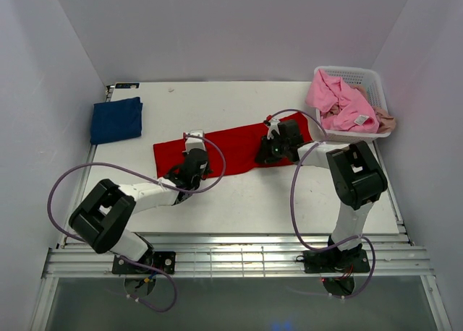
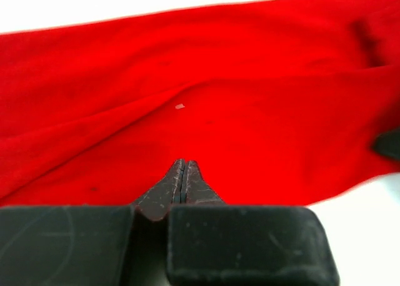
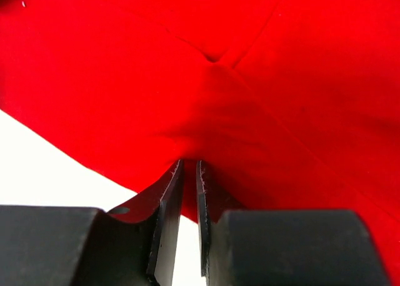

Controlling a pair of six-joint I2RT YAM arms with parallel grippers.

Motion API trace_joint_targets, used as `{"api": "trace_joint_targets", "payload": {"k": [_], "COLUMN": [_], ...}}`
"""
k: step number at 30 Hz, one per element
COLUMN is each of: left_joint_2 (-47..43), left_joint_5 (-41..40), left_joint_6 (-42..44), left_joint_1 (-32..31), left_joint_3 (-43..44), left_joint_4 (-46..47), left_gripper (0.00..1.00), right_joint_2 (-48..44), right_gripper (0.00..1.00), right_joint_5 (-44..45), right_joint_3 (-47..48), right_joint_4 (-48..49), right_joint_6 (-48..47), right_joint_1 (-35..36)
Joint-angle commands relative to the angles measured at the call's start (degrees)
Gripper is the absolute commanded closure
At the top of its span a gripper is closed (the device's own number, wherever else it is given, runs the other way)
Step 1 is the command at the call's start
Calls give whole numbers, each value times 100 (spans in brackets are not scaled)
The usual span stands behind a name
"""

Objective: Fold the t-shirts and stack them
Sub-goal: Fold the other side of the tshirt into a rectangle

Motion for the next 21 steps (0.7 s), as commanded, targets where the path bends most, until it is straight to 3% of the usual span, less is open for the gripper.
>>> {"api": "trace_joint_targets", "payload": {"k": [1, 21], "left_joint_2": [159, 1109], "left_joint_5": [183, 271], "left_joint_6": [-19, 69], "left_joint_1": [215, 1138], "left_joint_3": [-20, -116], "left_joint_4": [-108, 472], "left_gripper": [100, 100], "right_joint_2": [238, 194], "right_gripper": [80, 80], "right_joint_5": [199, 269], "right_joint_3": [31, -189], "right_joint_4": [-152, -240], "right_joint_6": [-7, -77], "right_joint_1": [95, 192]}}
